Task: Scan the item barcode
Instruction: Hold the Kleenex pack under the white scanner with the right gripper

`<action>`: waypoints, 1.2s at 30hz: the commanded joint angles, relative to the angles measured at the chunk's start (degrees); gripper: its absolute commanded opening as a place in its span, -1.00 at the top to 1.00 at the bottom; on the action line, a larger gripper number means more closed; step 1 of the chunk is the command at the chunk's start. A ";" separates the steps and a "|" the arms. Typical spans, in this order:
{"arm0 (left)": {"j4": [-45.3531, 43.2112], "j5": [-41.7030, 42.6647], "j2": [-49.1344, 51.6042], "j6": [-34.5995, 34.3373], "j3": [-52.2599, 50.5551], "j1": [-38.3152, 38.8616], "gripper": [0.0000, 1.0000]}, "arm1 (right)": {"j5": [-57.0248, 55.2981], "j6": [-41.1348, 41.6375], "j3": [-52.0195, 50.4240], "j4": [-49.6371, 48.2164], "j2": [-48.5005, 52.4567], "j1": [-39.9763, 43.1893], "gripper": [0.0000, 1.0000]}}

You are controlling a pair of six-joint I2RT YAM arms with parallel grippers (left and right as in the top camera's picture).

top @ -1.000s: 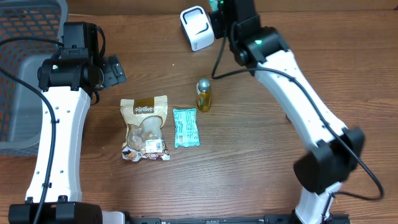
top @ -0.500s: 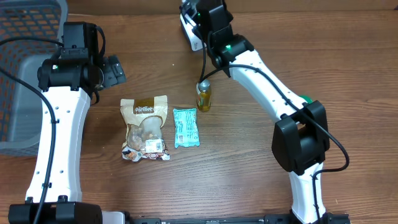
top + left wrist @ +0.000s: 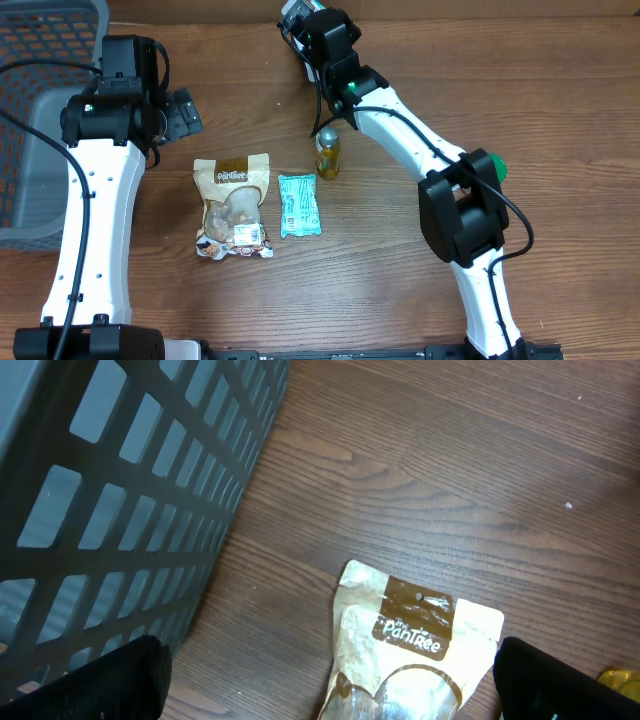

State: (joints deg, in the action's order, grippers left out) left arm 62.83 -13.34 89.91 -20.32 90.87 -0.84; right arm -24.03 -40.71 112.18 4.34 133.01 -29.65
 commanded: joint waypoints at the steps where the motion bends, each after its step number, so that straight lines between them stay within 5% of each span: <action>1: -0.04 -0.55 -0.20 1.51 0.26 0.11 -0.99 | -0.81 -0.09 1.03 -2.27 1.22 0.13 0.93; 36: -0.04 -0.55 -0.20 1.51 0.24 0.11 -0.99 | -1.75 0.39 1.03 -3.80 7.50 1.77 0.93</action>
State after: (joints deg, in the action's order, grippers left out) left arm 62.83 -13.34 89.91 -20.32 90.87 -0.84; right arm -25.54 -40.71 112.18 0.12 139.92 -28.23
